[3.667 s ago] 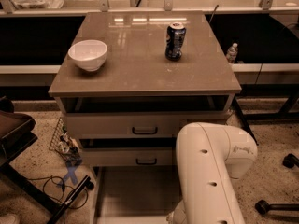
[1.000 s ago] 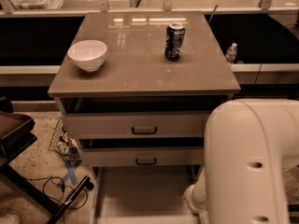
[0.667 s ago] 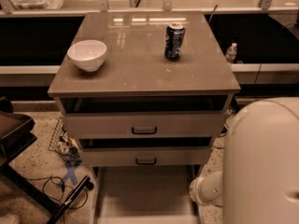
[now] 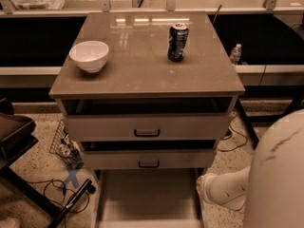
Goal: Open bottom drawer
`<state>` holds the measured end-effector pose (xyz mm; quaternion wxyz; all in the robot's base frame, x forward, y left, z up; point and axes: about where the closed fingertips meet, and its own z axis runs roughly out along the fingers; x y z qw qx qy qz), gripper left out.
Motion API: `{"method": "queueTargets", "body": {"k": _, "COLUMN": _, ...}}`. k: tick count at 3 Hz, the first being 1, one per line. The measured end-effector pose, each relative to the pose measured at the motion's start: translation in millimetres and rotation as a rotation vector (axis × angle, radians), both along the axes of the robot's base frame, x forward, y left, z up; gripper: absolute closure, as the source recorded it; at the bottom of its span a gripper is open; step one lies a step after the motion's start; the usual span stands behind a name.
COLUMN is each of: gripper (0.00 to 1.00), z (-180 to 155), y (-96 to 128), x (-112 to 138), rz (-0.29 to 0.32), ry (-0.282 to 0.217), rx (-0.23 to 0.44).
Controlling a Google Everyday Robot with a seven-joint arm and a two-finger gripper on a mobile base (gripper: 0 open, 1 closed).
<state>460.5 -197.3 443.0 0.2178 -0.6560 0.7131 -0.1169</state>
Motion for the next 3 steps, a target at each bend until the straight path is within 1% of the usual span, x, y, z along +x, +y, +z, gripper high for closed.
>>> {"method": "queueTargets", "body": {"k": 1, "gripper": 1.00, "z": 23.8, "y": -7.8, "x": 12.9, "rz": 0.014, "ry": -0.048, "rx": -0.014}}
{"method": "queueTargets", "body": {"k": 2, "gripper": 1.00, "z": 68.0, "y": -24.8, "x": 23.1, "rz": 0.054, "ry": -0.114, "rx": -0.075}}
{"method": "queueTargets", "body": {"k": 3, "gripper": 1.00, "z": 125.1, "y": -48.4, "x": 33.5, "rz": 0.132, "ry": -0.192, "rx": -0.170}}
